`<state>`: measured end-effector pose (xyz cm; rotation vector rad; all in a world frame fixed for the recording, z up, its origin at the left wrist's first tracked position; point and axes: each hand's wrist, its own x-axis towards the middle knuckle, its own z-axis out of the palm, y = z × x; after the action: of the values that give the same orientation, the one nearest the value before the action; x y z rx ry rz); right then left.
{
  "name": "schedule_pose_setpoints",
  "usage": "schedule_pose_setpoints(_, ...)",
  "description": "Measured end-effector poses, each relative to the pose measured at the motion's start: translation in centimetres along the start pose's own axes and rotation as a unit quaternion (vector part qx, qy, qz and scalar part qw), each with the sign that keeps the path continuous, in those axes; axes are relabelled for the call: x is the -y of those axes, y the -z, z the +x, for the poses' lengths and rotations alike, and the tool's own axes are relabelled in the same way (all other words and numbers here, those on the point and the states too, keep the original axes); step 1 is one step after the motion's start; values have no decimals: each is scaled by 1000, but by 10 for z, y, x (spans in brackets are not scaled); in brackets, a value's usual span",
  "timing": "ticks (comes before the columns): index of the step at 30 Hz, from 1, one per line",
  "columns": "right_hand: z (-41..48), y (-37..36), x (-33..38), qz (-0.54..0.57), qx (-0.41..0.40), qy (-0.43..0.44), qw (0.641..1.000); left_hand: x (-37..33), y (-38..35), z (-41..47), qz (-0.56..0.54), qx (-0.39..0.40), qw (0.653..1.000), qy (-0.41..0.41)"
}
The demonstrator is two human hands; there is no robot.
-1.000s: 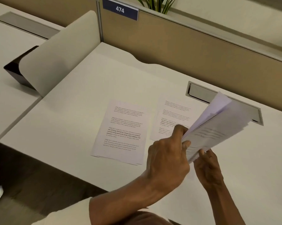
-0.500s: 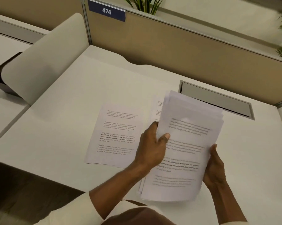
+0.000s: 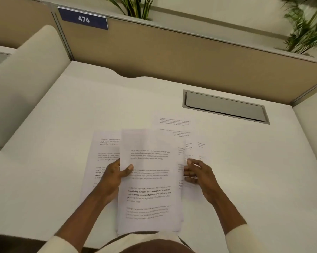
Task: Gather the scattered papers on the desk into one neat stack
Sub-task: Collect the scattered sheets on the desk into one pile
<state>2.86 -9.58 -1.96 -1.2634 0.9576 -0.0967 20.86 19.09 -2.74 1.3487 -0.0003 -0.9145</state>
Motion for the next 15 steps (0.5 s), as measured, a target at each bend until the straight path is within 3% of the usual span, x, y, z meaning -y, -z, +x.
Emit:
schedule_pose_setpoints(4,7,-9,3,0,2,-38,999,10,13,11,-76,46,995,38)
schedule_pose_setpoints(10,13,-21,11,-2,27,-42,999,16,5,15,-97,75,991,58)
schedule_pose_setpoints(15,14,-14,12,121,160,-76,977,14,7,17,-209,127,965,98)
